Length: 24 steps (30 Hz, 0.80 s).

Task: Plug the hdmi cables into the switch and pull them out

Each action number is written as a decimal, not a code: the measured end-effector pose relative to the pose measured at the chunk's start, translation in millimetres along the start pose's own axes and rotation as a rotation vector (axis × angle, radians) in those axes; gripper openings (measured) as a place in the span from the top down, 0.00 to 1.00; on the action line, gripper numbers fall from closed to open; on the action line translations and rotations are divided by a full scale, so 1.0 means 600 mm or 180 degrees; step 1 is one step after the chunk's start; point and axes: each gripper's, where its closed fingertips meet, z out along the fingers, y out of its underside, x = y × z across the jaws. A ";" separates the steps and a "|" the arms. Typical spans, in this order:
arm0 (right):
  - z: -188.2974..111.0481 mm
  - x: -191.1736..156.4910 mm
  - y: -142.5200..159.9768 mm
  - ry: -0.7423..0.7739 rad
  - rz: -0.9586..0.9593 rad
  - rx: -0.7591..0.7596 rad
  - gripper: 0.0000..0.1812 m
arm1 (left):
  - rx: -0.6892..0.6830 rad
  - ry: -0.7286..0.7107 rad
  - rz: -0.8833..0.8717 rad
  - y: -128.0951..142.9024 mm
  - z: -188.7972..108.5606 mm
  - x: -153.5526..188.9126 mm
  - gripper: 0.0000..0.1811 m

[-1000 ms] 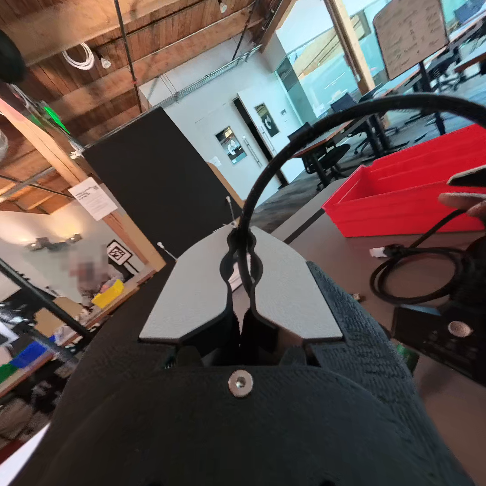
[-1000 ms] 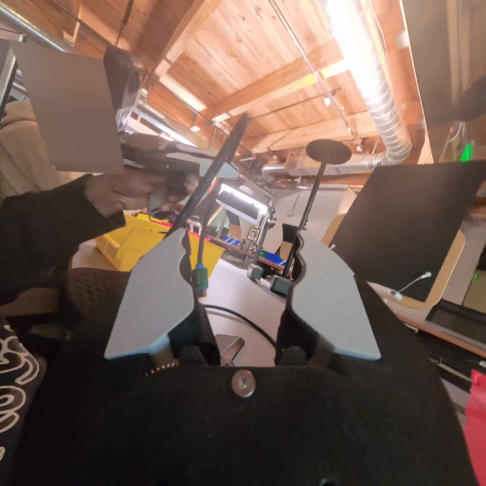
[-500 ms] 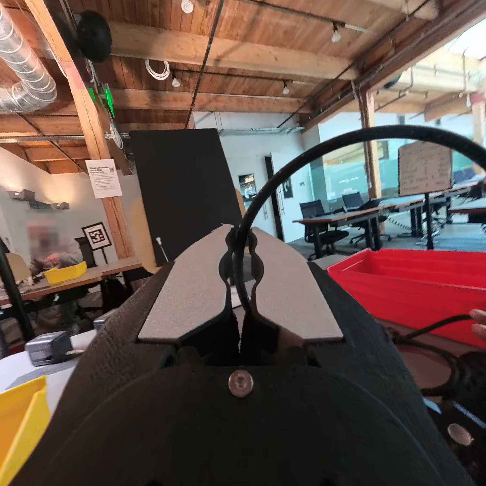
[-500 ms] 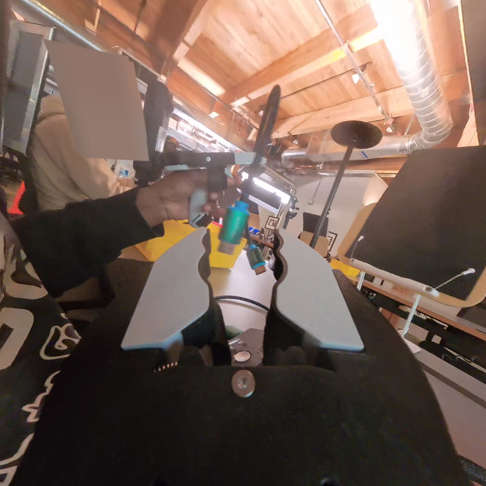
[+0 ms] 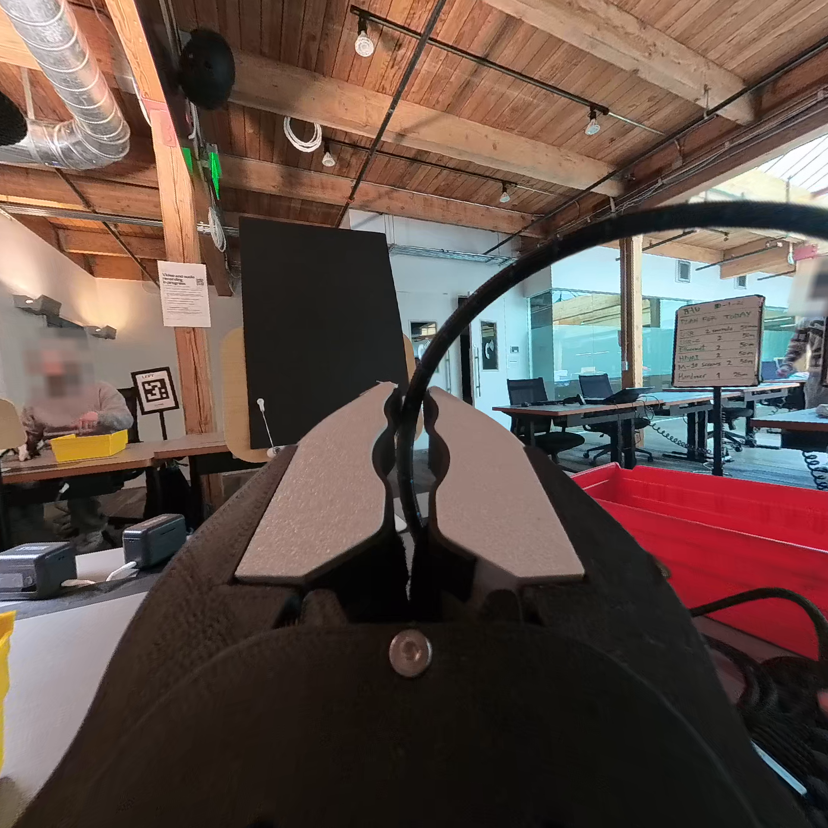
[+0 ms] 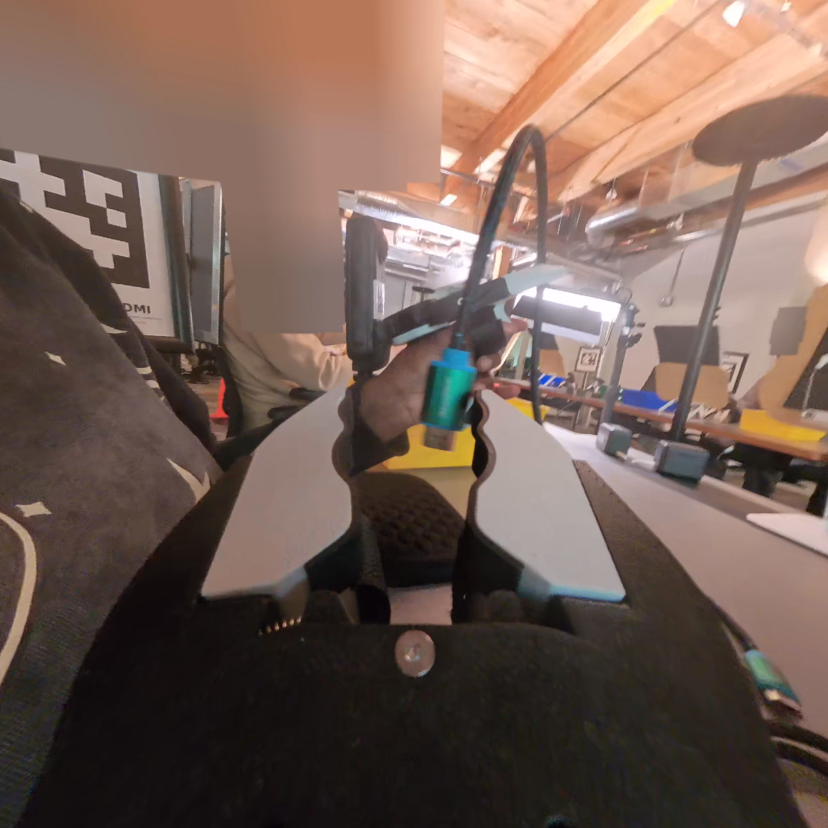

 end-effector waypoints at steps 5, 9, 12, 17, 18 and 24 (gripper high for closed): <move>0.003 0.026 0.025 0.0200 0.0263 -0.0203 0.76 | 0.0022 0.0038 0.0126 -0.003 -0.002 0.013 0.95; -0.006 0.040 0.021 0.0322 0.0002 -0.0268 0.88 | 0.0009 0.0142 0.0217 0.001 -0.001 0.027 0.95; -0.018 0.056 0.004 0.0442 -0.0550 -0.0177 0.88 | -0.0119 0.0464 0.0208 0.013 0.001 0.047 0.96; -0.040 0.088 -0.010 0.0802 -0.1627 -0.0355 0.88 | -0.0663 0.1124 -0.0037 0.063 -0.005 0.077 0.84; -0.043 0.094 -0.012 0.0902 -0.1891 -0.0426 0.88 | -0.0811 0.1251 -0.0059 0.076 -0.009 0.084 0.79; -0.054 0.126 -0.006 0.1463 -0.3908 -0.1160 0.88 | -0.1143 0.1500 -0.0281 0.112 -0.048 0.124 0.68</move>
